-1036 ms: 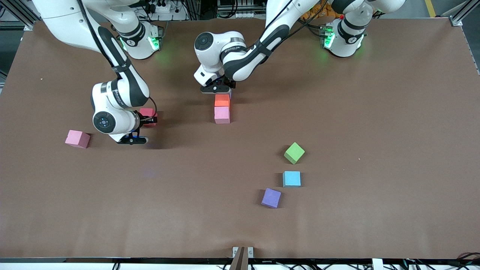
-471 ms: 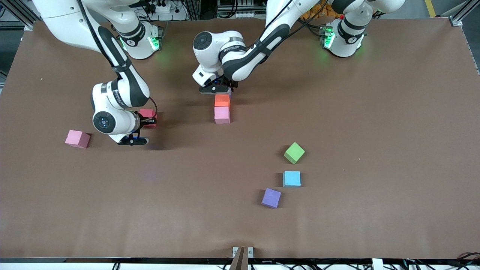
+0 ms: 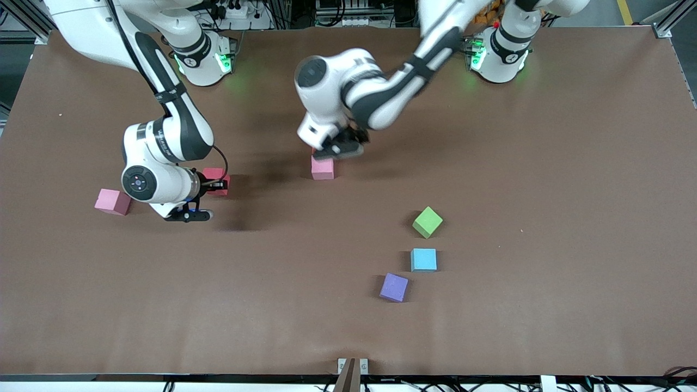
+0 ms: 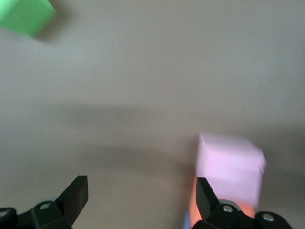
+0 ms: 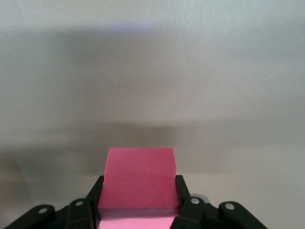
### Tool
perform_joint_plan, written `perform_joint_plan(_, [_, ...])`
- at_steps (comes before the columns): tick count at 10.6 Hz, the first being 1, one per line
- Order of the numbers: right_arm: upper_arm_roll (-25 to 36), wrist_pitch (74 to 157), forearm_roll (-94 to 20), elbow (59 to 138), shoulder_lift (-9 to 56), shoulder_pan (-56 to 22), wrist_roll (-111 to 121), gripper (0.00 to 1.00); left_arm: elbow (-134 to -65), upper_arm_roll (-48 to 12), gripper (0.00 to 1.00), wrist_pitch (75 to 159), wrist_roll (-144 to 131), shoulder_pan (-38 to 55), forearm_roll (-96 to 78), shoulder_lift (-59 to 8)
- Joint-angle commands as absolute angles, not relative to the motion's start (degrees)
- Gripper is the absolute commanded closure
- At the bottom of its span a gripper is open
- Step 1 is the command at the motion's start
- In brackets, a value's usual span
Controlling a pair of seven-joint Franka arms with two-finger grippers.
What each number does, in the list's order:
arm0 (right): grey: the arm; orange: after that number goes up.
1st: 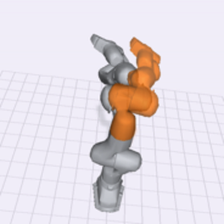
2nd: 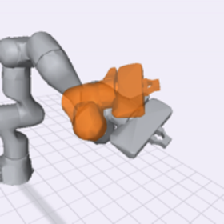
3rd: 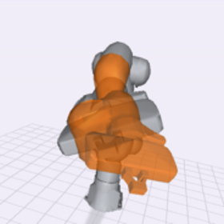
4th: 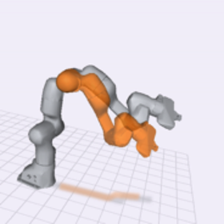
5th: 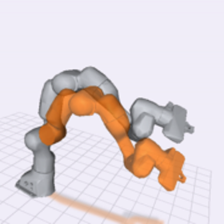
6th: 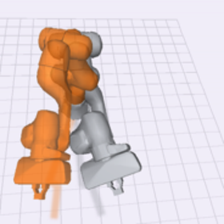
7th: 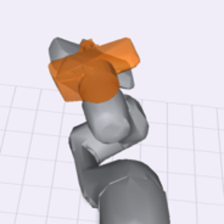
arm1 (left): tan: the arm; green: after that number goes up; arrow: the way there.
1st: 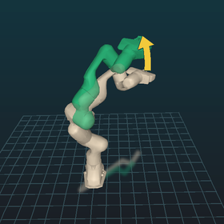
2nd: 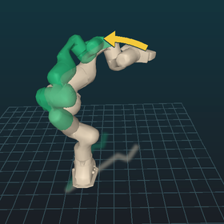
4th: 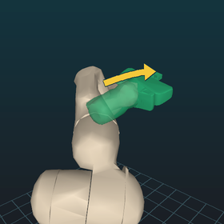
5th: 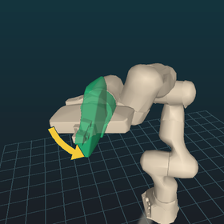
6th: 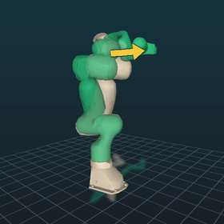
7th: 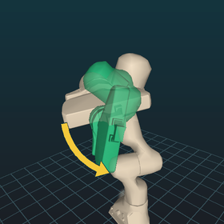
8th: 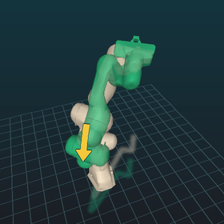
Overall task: Arrange blocks into number 1
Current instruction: 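Grasp the red cube with the right gripper while the left reaches green, then grasp the green cube with the left gripper while the right carries red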
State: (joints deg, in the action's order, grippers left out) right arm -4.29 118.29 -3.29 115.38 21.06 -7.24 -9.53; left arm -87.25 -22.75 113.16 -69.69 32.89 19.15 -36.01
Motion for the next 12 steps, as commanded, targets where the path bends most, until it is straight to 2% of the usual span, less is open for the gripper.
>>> perform_joint_plan(1, [-4.5, 117.1, -4.7, 111.0, 22.7, -7.7, -9.4, 1.0, -88.9, -23.5, 0.0, 112.8, -62.7, 22.3, 18.9, -34.7])
perform_joint_plan(3, [-4.5, 117.1, -5.5, 108.7, 23.9, -8.2, -9.4, 1.0, -89.6, -23.6, 0.0, 113.5, -62.7, 16.3, 18.8, -35.4])
perform_joint_plan(5, [-4.5, 117.1, -5.5, 106.3, 24.9, -9.1, -11.8, 1.0, -92.7, -23.5, 0.0, 118.3, -67.7, 13.4, 18.4, -36.2])
perform_joint_plan(8, [-4.4, 112.7, -5.4, 99.1, 28.3, -11.5, -16.6, 1.0, -93.0, -23.0, 0.0, 122.5, -80.3, 12.9, 18.8, -37.3])
perform_joint_plan(12, [-4.4, 112.2, -5.4, 92.4, 32.2, -13.5, -20.1, 1.0, -94.7, -21.0, 0.0, 125.4, -81.0, 11.7, 21.0, -37.8])
